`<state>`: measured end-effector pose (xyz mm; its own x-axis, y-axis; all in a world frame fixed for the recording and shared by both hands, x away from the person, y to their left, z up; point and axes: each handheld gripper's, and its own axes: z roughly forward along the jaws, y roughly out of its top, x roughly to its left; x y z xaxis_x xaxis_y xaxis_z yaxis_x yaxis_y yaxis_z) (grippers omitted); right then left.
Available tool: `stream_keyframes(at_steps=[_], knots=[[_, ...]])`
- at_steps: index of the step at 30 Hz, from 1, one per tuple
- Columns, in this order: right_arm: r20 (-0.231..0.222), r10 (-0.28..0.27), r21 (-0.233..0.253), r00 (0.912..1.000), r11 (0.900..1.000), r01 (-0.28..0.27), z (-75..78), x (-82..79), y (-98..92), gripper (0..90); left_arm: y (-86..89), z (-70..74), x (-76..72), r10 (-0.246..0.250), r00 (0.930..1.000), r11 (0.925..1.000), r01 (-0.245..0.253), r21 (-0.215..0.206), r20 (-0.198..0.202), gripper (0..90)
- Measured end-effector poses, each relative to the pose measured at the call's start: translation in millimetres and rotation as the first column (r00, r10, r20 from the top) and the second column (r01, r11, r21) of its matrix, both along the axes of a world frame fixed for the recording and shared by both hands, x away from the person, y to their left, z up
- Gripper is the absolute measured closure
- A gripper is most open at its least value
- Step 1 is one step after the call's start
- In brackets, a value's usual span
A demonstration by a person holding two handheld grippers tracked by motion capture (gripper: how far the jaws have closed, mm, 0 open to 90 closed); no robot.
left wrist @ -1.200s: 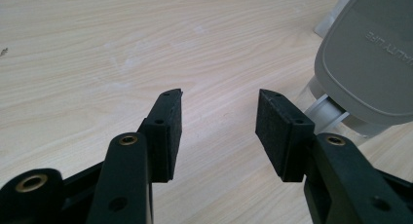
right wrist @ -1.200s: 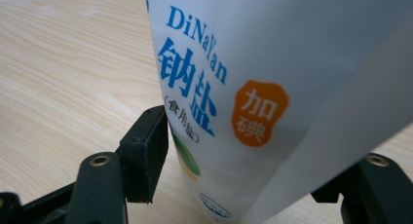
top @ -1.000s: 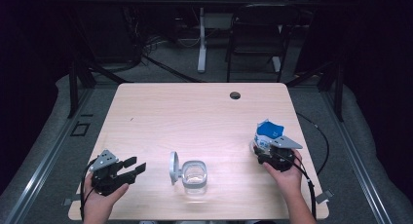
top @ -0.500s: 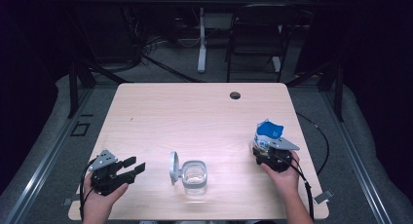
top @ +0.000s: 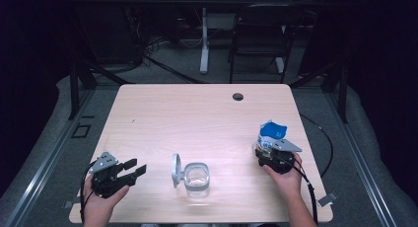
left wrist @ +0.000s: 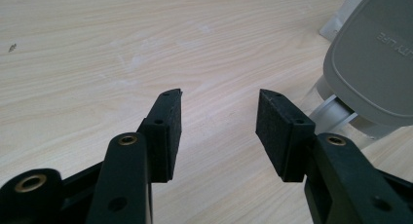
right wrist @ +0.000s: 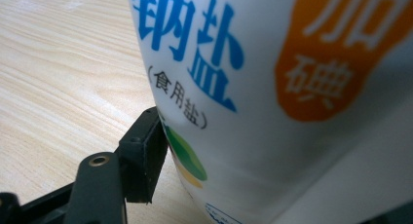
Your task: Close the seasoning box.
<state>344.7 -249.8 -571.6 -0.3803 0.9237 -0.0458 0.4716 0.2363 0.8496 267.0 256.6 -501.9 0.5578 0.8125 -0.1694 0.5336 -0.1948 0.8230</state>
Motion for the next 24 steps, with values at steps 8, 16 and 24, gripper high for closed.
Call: stream_keyframes(at_steps=[8, 16, 24], knots=[[0.001, -0.002, -0.008, 1.0, 1.0, 0.002, -1.0, 0.0, 0.6, 35.2, -1.0, -0.2, 0.0, 0.001, 1.0, 1.0, -0.001, 0.002, -0.001, 52.6], [0.008, -0.007, -0.023, 0.9999, 1.0, 0.007, -2.3, 0.2, 2.0, 35.1, -0.5, -0.2, 0.1, 0.001, 1.0, 1.0, -0.001, 0.002, 0.0, 52.6], [0.014, -0.004, -0.042, 0.9999, 0.999, 0.004, -2.5, 0.0, 2.9, 36.0, -0.6, 0.1, 0.0, 0.002, 1.0, 1.0, -0.002, -0.003, 0.0, 52.6]])
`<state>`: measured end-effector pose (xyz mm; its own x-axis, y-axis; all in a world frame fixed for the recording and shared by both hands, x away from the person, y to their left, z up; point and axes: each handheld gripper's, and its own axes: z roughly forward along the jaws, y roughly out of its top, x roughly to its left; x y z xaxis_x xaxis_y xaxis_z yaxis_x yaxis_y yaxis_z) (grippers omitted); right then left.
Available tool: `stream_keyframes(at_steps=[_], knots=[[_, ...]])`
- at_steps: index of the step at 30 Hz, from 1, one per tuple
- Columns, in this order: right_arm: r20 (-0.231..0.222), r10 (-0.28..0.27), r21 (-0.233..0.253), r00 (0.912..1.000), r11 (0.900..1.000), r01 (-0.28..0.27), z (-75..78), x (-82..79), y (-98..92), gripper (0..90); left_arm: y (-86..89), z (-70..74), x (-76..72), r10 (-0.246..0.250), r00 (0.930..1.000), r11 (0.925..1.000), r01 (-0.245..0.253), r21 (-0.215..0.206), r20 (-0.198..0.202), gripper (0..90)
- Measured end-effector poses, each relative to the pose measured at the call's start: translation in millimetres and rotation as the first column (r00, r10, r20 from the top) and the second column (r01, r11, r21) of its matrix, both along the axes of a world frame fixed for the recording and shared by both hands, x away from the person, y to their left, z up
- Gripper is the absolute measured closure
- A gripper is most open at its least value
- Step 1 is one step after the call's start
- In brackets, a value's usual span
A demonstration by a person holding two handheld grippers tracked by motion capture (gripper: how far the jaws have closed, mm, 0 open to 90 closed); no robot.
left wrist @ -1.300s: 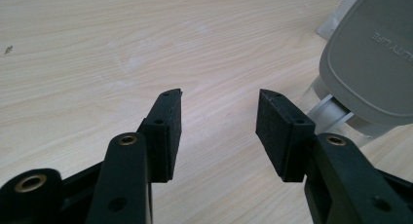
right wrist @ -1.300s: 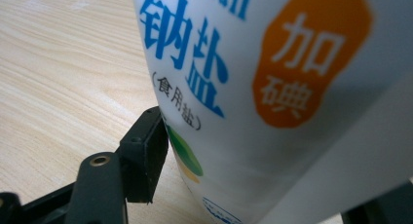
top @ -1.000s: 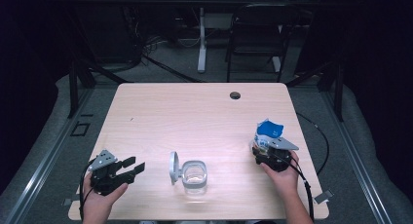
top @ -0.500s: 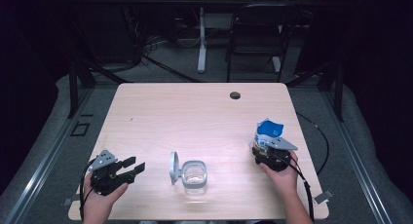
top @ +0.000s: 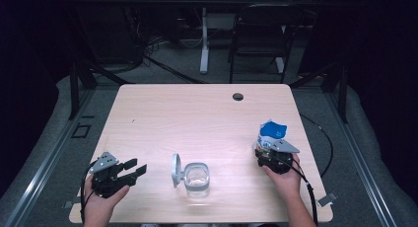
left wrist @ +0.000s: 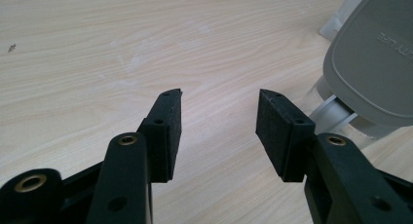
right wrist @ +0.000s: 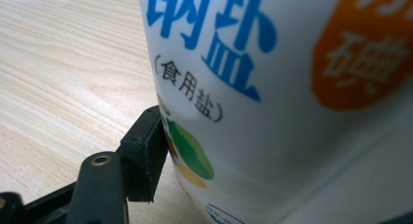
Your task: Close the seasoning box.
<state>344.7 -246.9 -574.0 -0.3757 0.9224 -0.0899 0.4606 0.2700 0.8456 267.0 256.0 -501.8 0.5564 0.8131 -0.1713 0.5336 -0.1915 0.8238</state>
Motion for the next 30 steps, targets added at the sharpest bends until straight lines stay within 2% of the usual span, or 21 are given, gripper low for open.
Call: stream_keyframes(at_steps=[8, 30], knots=[[-0.002, 0.004, 0.014, 1.0, 1.0, -0.004, 0.0, -0.3, -0.1, 37.7, 0.5, 0.0, 0.1, 0.0, 1.0, 1.0, 0.0, 0.003, 0.001, 52.7], [-0.016, 0.016, -0.003, 0.9997, 1.0, -0.016, 2.8, -2.2, -0.5, 40.0, 0.5, -1.6, 0.6, 0.005, 1.0, 1.0, -0.005, 0.006, -0.007, 52.7]])
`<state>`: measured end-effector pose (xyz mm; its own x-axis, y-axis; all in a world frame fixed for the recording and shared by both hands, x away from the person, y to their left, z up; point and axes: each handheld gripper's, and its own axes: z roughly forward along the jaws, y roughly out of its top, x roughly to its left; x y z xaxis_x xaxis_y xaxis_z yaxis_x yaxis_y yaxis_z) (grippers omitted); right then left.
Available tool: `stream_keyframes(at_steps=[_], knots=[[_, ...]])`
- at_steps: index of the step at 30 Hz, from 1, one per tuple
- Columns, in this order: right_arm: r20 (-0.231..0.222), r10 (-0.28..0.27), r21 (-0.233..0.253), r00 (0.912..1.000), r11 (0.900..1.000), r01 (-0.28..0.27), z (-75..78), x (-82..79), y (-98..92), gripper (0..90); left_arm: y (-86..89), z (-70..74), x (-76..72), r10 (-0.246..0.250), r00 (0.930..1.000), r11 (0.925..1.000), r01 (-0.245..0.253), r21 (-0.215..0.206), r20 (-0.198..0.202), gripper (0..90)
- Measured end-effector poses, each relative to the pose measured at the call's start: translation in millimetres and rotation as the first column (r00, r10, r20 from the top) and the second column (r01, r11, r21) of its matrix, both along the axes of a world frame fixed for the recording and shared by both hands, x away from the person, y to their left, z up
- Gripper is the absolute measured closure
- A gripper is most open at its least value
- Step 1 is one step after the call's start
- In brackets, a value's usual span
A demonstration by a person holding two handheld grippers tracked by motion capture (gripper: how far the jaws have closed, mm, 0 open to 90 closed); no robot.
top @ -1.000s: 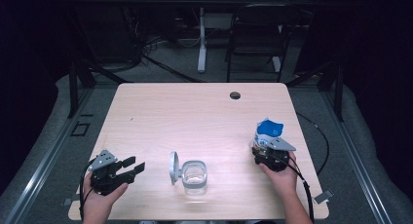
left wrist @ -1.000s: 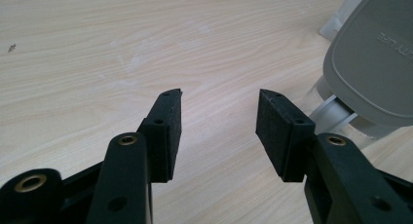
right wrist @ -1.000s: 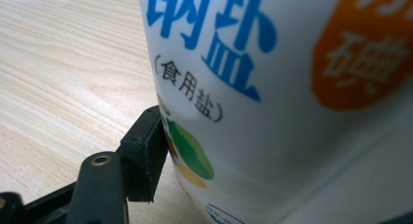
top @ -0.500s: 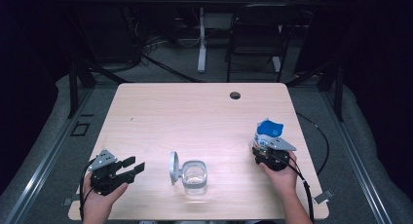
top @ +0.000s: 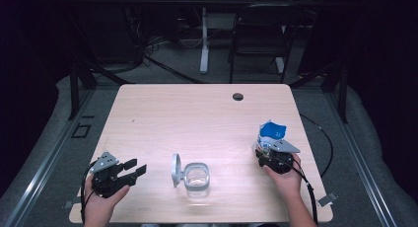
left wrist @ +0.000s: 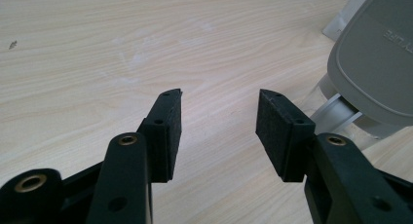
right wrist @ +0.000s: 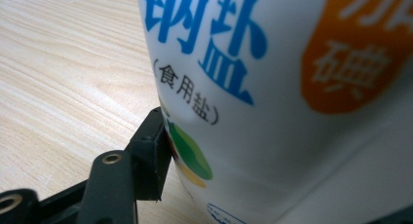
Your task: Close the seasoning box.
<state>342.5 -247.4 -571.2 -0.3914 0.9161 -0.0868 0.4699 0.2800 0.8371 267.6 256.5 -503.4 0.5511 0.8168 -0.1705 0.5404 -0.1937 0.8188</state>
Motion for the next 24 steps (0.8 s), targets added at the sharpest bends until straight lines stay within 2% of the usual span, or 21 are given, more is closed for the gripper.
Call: stream_keyframes(at_steps=[5, 8, 17, 20, 24], knots=[[-0.003, 0.004, 0.001, 1.0, 1.0, -0.004, 1.2, -1.1, 0.0, 40.2, 0.4, -0.3, 0.1, 0.0, 1.0, 1.0, 0.0, 0.0, -0.004, 52.6], [-0.007, 0.021, -0.024, 0.9998, 0.999, -0.021, 3.3, -3.4, -0.7, 40.2, 0.2, -1.2, 0.4, 0.003, 1.0, 1.0, -0.003, -0.001, -0.002, 52.6], [0.025, 0.043, -0.02, 0.9988, 0.999, -0.042, 12.1, -11.5, 1.0, 40.3, -0.5, -2.5, 1.1, -0.001, 1.0, 1.0, 0.001, 0.001, -0.004, 52.6], [0.029, 0.058, -0.043, 0.9979, 0.997, -0.057, 16.9, -14.6, 2.6, 40.3, 0.1, -2.3, 1.1, -0.003, 0.9999, 1.0, 0.003, 0.006, -0.016, 52.5], [0.042, 0.083, -0.048, 0.9957, 0.996, -0.081, 25.5, -18.8, 7.2, 40.3, 0.5, -3.4, 1.6, -0.001, 0.9999, 1.0, 0.002, 0.007, -0.016, 52.3]])
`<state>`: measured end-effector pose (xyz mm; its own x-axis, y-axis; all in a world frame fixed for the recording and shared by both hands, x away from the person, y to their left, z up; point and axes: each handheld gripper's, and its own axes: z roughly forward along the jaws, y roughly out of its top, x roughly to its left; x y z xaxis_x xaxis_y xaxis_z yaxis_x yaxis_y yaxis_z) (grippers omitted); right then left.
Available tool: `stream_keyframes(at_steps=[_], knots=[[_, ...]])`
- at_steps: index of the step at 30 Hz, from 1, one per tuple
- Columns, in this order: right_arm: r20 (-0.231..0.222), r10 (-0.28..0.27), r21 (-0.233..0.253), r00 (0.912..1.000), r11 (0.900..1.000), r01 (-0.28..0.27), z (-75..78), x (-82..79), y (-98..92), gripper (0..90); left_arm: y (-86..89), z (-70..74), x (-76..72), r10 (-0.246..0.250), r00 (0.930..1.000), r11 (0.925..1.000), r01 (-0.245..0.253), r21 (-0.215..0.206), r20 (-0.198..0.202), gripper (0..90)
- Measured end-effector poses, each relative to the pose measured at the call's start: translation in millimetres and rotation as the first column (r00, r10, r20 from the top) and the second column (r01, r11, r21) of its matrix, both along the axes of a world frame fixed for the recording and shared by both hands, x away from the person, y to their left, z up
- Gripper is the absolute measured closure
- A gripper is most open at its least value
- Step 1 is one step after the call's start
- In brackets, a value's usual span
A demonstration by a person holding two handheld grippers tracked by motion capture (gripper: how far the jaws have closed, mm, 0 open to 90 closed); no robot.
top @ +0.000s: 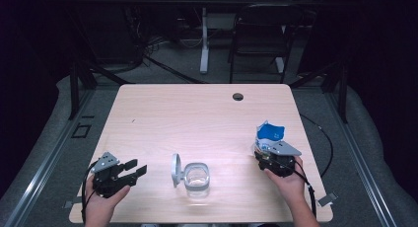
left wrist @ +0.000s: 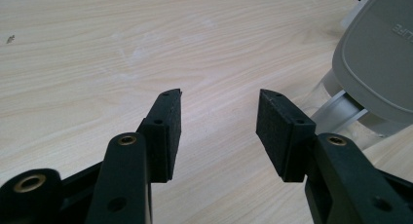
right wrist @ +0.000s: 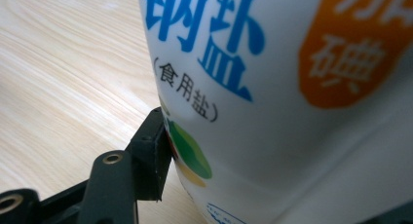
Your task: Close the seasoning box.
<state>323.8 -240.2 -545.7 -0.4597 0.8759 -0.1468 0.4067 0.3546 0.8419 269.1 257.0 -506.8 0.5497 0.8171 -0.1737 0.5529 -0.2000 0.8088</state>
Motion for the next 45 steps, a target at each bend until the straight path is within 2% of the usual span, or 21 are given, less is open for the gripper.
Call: stream_keyframes(at_steps=[9, 13, 17, 25, 31, 38, 45], knots=[[0.034, 0.046, -0.008, 0.9984, 0.999, -0.046, 18.9, -3.8, 12.2, 40.3, 1.5, -1.5, 0.5, 0.012, 0.9999, 0.9999, -0.012, -0.008, 0.005, 51.5], [0.035, 0.064, -0.022, 0.9973, 0.998, -0.063, 24.8, -4.8, 16.1, 40.3, 2.1, 0.1, -0.1, 0.009, 1.0, 0.9999, -0.009, -0.005, 0.0, 51.2], [0.038, 0.075, -0.012, 0.9964, 0.997, -0.075, 28.9, -5.8, 19.1, 40.3, 2.7, 0.4, -0.3, 0.015, 0.9999, 0.9998, -0.015, -0.011, 0.003, 50.7], [0.043, 0.112, -0.049, 0.9928, 0.993, -0.11, 40.6, -10.7, 23.9, 40.3, 2.6, -0.7, 0.0, 0.021, 0.9997, 0.9997, -0.021, -0.015, 0.009, 50.1], [0.053, 0.136, -0.07, 0.9893, 0.989, -0.132, 48.1, -13.9, 28.1, 40.3, 2.7, -0.6, -0.1, 0.021, 0.9997, 0.9998, -0.021, 0.0, 0.008, 49.5], [0.063, 0.156, -0.071, 0.9857, 0.986, -0.152, 54.4, -17.1, 32.6, 40.3, 2.5, -1.5, 0.1, 0.027, 0.9996, 0.9996, -0.027, 0.003, 0.011, 48.7], [0.079, 0.182, -0.099, 0.9801, 0.98, -0.174, 63.5, -21.5, 38.2, 40.2, 2.6, -2.4, 0.5, 0.036, 0.9993, 0.9993, -0.036, 0.003, 0.013, 48.6]])
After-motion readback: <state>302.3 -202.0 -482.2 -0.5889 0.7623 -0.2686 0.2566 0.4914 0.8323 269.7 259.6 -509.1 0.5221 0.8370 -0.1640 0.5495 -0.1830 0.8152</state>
